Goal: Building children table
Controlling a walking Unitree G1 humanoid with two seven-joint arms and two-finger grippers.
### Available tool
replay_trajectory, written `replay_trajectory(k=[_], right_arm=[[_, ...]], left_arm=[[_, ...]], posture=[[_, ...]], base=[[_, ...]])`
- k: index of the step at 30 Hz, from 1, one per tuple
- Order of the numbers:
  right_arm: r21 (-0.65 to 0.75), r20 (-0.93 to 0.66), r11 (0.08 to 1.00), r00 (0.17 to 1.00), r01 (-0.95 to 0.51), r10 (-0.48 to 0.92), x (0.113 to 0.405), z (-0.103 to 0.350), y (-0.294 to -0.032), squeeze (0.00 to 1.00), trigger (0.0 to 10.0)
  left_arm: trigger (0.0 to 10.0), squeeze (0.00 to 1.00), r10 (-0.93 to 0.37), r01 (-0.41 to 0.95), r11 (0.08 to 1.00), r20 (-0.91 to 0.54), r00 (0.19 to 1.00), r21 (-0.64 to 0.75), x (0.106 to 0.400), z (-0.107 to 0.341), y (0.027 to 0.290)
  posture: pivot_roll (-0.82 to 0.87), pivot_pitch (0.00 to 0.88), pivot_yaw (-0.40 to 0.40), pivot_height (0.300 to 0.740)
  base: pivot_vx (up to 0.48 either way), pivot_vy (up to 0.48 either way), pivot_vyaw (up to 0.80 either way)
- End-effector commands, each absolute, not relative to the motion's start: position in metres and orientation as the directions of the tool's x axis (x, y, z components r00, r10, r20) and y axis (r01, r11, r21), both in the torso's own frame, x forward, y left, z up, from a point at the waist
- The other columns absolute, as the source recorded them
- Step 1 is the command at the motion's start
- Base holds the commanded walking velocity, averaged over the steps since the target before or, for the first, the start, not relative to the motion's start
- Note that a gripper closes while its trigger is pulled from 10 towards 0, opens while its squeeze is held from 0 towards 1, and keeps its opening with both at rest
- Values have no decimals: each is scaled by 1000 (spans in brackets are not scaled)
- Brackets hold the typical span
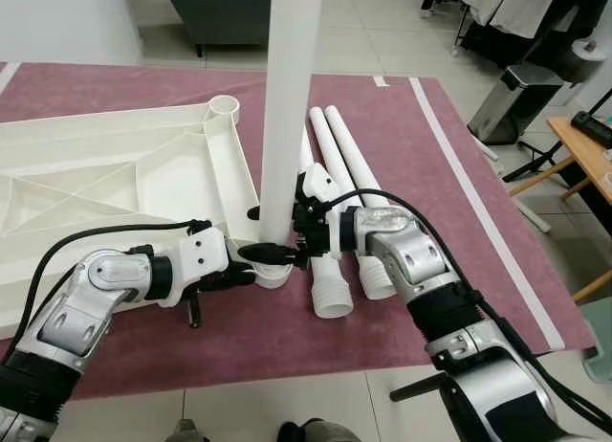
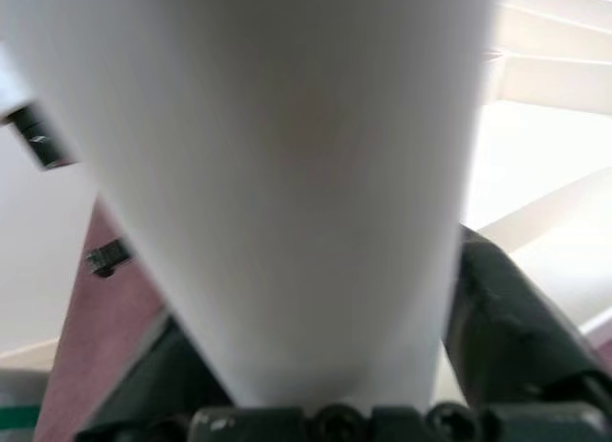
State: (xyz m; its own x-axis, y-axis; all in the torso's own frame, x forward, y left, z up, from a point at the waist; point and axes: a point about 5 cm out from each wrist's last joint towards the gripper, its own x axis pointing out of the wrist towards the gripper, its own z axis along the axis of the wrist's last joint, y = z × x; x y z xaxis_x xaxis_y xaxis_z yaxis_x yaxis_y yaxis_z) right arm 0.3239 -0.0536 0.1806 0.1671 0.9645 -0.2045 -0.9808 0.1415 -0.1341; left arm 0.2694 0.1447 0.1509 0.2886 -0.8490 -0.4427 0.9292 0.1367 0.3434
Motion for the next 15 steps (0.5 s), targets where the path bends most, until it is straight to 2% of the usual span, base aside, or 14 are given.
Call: replay_trajectory(k=[1, 5, 9, 10, 11, 12, 13, 15], right_arm=[[-80, -269, 153, 169, -985, 948, 326, 167, -59, 0, 0], [-57, -269, 123, 134, -991, 954, 323, 165, -61, 0, 0], [-57, -274, 138, 149, -989, 950, 322, 161, -60, 0, 0], [-76, -287, 204, 217, -976, 933, 325, 157, -58, 0, 0], [-105, -304, 308, 325, -946, 896, 330, 150, -55, 0, 0], [-105, -304, 308, 325, -946, 896, 330, 150, -55, 0, 0], [-128, -314, 375, 396, -918, 863, 334, 146, -53, 0, 0], [-107, -324, 582, 582, -806, 746, 340, 137, -49, 0, 0]], left_arm=[[0, 0, -893, 932, 85, -388, 228, 353, 260, 158, 132], [0, 0, -894, 932, 85, -386, 228, 353, 260, 159, 133], [0, 0, -895, 931, 86, -382, 229, 355, 261, 160, 132], [0, 0, -898, 929, 90, -374, 232, 359, 262, 163, 131], [0, 0, -902, 926, 100, -361, 239, 364, 263, 166, 130], [0, 0, -902, 926, 100, -361, 239, 364, 263, 166, 130], [0, 0, -904, 924, 107, -351, 244, 368, 264, 168, 129], [0, 0, -910, 919, 129, -325, 259, 374, 267, 172, 126]], posture=[[149, 110, -79, 740], [147, 111, -76, 740], [145, 112, -75, 740], [144, 113, -75, 740], [144, 115, -76, 740], [144, 115, -76, 740], [144, 115, -76, 740], [143, 123, -78, 740]], base=[[0, 0, 0], [0, 0, 0], [0, 0, 0], [0, 0, 0], [0, 0, 0], [0, 0, 0], [0, 0, 0], [0, 0, 0]])
